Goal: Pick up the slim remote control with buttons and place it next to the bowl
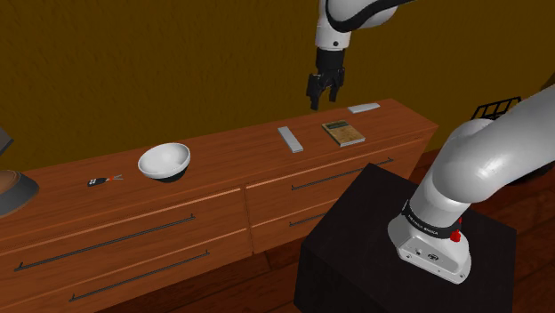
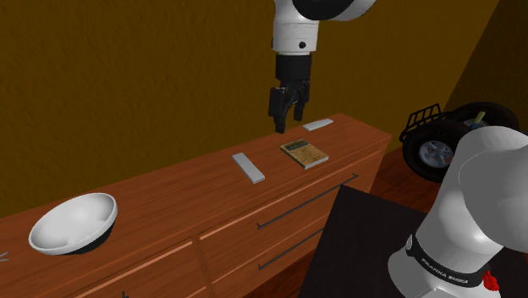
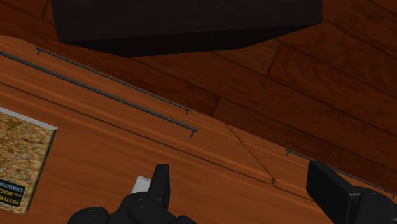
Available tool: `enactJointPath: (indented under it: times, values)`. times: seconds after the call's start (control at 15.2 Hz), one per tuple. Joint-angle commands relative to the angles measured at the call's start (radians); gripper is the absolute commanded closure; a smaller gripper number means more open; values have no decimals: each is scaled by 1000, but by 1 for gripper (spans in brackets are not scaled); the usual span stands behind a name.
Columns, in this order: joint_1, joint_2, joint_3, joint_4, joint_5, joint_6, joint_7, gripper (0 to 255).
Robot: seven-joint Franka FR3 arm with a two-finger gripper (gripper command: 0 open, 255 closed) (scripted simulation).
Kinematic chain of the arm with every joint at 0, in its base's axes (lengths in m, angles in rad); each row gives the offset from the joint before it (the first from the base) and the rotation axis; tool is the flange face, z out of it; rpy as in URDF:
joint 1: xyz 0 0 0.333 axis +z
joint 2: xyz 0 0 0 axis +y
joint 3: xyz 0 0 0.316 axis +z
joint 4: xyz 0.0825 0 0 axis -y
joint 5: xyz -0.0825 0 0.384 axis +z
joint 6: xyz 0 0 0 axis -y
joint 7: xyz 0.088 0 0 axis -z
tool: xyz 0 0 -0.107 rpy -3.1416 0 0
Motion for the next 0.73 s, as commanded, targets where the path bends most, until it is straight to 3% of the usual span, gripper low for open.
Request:
enactJointPath:
  times: [0.0,0.66]
  values:
    - [-10,63,-9,-1,-7,68,-3,0]
    - [-42,420,-39,99,-19,340,1,0]
